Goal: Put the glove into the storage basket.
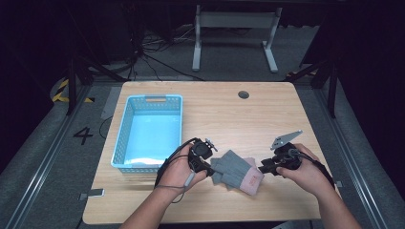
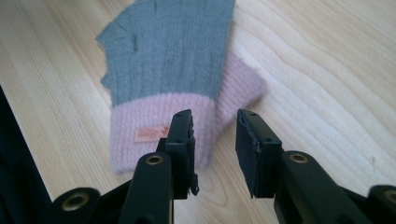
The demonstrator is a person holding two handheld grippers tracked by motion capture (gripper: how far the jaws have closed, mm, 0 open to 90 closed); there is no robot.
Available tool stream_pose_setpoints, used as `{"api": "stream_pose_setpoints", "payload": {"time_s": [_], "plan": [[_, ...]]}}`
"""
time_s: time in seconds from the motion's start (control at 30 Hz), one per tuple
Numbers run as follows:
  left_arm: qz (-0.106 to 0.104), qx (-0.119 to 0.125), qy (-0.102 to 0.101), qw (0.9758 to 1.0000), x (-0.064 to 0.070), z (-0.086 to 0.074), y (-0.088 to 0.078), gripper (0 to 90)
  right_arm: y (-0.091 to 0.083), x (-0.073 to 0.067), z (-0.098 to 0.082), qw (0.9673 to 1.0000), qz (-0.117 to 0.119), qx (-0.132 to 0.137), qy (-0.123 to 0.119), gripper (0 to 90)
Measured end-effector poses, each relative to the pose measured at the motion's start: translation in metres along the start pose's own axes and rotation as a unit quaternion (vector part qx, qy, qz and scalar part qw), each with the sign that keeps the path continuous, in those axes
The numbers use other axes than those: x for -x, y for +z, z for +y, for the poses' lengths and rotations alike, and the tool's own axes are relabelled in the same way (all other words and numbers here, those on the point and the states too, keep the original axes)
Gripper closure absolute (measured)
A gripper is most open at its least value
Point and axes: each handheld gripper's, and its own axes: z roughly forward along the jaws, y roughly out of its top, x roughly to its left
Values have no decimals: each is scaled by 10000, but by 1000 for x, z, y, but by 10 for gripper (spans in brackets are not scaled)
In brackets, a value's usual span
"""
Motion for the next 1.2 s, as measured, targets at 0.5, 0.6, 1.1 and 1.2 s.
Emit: {"api": "stream_pose_setpoints", "payload": {"time_s": [0.5, 0.6, 1.1, 1.2], "plan": [[-36, -200, -17, 9998, -4, 8, 19, 693, 6, 8, -19, 9982, 139, -572, 78, 674], [-49, -255, 39, 9997, -5, 10, 22, 691, 9, 7, -21, 9975, 150, -694, 25, 670], [11, -261, -19, 9997, -8, 13, 38, 671, 24, 2, -21, 9960, 309, -831, -93, 672], [42, -164, -64, 9998, -10, 13, 39, 658, 24, 2, -21, 9961, 300, -818, -97, 667]]}}
